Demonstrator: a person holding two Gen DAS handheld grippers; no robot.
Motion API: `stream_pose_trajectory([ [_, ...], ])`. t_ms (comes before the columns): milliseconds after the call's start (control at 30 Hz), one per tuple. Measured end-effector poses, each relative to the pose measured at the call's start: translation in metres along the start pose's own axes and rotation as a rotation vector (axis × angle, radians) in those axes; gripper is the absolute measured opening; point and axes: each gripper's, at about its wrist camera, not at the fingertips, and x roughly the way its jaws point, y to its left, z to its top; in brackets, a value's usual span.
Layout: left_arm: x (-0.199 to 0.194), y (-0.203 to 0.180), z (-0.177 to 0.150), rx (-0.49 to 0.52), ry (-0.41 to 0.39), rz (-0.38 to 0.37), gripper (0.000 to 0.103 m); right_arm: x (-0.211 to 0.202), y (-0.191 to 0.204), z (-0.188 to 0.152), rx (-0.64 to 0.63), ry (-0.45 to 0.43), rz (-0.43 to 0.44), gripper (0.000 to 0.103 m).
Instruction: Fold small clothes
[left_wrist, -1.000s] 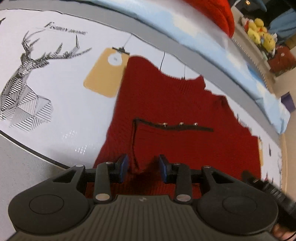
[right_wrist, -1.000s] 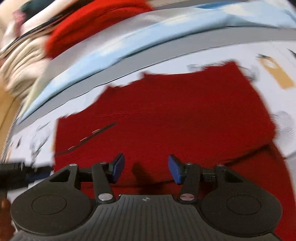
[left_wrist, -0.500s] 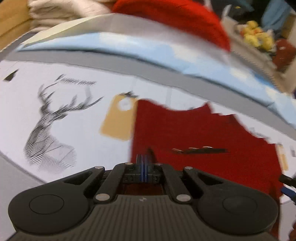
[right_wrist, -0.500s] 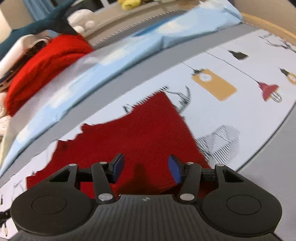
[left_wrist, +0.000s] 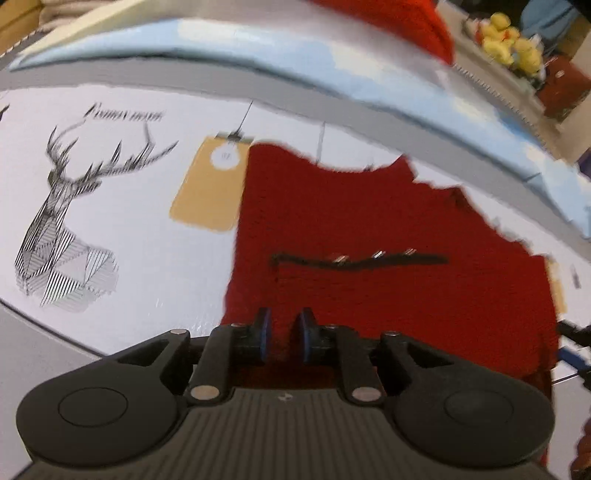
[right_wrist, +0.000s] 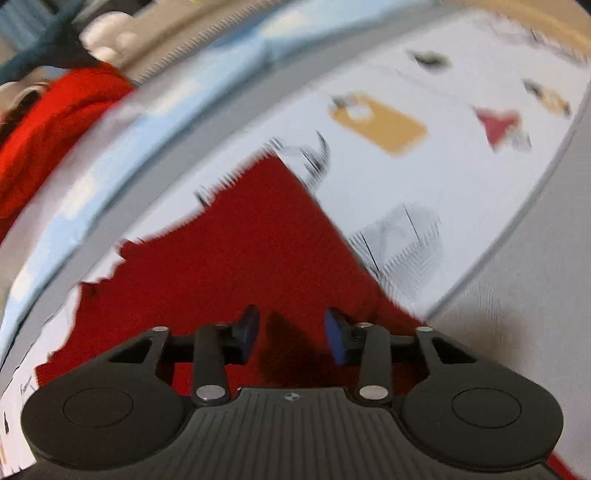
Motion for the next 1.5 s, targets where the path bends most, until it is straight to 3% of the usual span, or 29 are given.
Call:
stream_pose_trajectory([
  [67,0.001,-0.001,-0.001,0.008,0.006,-0.009,0.02,0.008,-0.006,0.001,0.01,0.036,-0.017,0.053],
  [133,0.01,0.0,-0.005,0.007,0.06,0.022,0.021,0.02,-0.019,-0.002,0.077,0.115,-0.006,0.051],
  [200,0.002,0.001,-0.003,-0.018,0.04,0.052,0.021,0.014,-0.017,0.0,0.085,0.14,-0.026,0.052],
  [267,-0.019,-0.004,0.001,0.001,-0.028,0.081,0.02,-0.002,-0.009,0.003,0.061,0.103,-0.017,0.052],
  [400,-0.069,-0.015,0.001,0.056,-0.194,0.071,0.021,-0.041,0.0,0.015,0.001,-0.004,0.001,0.052],
  [500,-0.106,-0.028,-0.007,0.139,-0.278,0.098,0.021,-0.084,0.003,0.027,-0.019,-0.091,0.021,0.052],
  [700,-0.215,-0.043,-0.06,0.257,-0.398,0.115,0.023,-0.217,-0.016,0.025,-0.058,-0.293,0.142,0.053],
  [767,-0.251,-0.043,-0.091,0.304,-0.448,0.111,0.027,-0.262,-0.034,0.01,-0.079,-0.338,0.194,0.053],
  [833,-0.28,-0.038,-0.125,0.318,-0.473,0.106,0.042,-0.296,-0.052,-0.01,-0.127,-0.365,0.219,0.054],
  [933,-0.307,-0.031,-0.178,0.272,-0.44,0.057,0.045,-0.329,-0.086,-0.051,-0.182,-0.374,0.21,0.055],
  [1100,-0.322,-0.042,-0.268,0.379,-0.468,0.047,0.045,-0.347,-0.142,-0.121,-0.231,-0.332,0.206,0.055],
  [1200,-0.314,-0.037,-0.306,0.339,-0.409,0.013,0.045,-0.348,-0.171,-0.159,-0.283,-0.342,0.18,0.055],
  [1267,-0.306,-0.031,-0.324,0.324,-0.366,0.009,0.045,-0.346,-0.18,-0.172,-0.278,-0.297,0.122,0.055],
  [1300,-0.304,-0.028,-0.331,0.329,-0.359,0.015,0.045,-0.346,-0.184,-0.172,-0.241,-0.262,0.134,0.055],
  [1367,-0.294,-0.02,-0.339,0.335,-0.344,0.021,0.045,-0.352,-0.189,-0.173,-0.224,-0.271,0.175,0.054],
  [1433,-0.281,-0.006,-0.343,0.337,-0.342,0.028,0.045,-0.352,-0.189,-0.183,-0.295,-0.31,0.135,0.054],
  [1500,-0.263,0.012,-0.345,0.323,-0.336,0.028,0.045,-0.336,-0.197,-0.193,-0.306,-0.291,0.131,0.054],
])
